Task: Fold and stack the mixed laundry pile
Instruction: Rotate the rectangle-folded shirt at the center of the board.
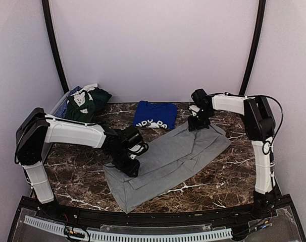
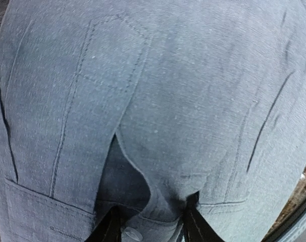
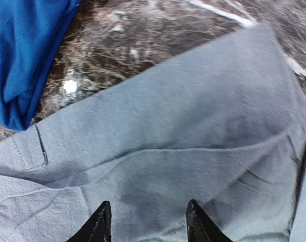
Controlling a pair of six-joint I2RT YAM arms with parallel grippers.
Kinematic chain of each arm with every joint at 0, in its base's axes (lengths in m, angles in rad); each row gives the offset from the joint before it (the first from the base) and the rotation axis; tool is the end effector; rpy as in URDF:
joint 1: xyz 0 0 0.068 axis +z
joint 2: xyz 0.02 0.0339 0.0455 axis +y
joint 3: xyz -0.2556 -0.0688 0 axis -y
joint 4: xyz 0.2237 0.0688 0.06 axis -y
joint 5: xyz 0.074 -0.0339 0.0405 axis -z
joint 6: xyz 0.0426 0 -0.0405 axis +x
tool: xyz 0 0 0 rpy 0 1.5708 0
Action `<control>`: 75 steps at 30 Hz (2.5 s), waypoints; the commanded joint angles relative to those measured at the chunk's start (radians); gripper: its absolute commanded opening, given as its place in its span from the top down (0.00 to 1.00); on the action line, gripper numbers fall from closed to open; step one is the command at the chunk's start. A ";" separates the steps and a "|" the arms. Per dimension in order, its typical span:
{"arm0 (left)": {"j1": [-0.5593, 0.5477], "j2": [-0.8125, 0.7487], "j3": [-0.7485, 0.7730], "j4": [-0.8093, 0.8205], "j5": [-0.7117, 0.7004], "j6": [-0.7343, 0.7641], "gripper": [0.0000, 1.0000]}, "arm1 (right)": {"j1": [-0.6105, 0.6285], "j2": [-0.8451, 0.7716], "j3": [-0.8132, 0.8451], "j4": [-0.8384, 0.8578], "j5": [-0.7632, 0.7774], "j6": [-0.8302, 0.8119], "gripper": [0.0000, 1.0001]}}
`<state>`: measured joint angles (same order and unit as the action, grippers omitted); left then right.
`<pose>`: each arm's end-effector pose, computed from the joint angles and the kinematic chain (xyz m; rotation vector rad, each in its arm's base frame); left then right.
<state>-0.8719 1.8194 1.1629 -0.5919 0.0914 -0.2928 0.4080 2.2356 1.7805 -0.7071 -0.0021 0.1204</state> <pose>0.2117 -0.2579 0.1618 0.8485 2.7725 -0.3700 0.4142 0.1792 0.1632 -0.3938 2.7153 0.1512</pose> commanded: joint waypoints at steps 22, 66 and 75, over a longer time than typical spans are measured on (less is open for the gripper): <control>0.112 -0.017 0.053 0.065 0.027 0.060 0.55 | -0.079 -0.318 -0.499 0.161 -0.154 0.222 0.54; -0.102 0.019 0.346 0.193 0.051 0.049 0.27 | -0.165 -0.538 -0.164 0.062 -0.299 0.106 0.42; -0.035 -0.174 0.191 0.294 -0.017 -0.008 0.01 | -0.216 -0.912 -0.469 0.278 -0.300 0.298 0.02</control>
<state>-0.9424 1.6978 1.3930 -0.3599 0.0849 -0.2584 0.2481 1.3922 1.3693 -0.5419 -0.3195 0.3149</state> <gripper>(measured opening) 0.988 0.984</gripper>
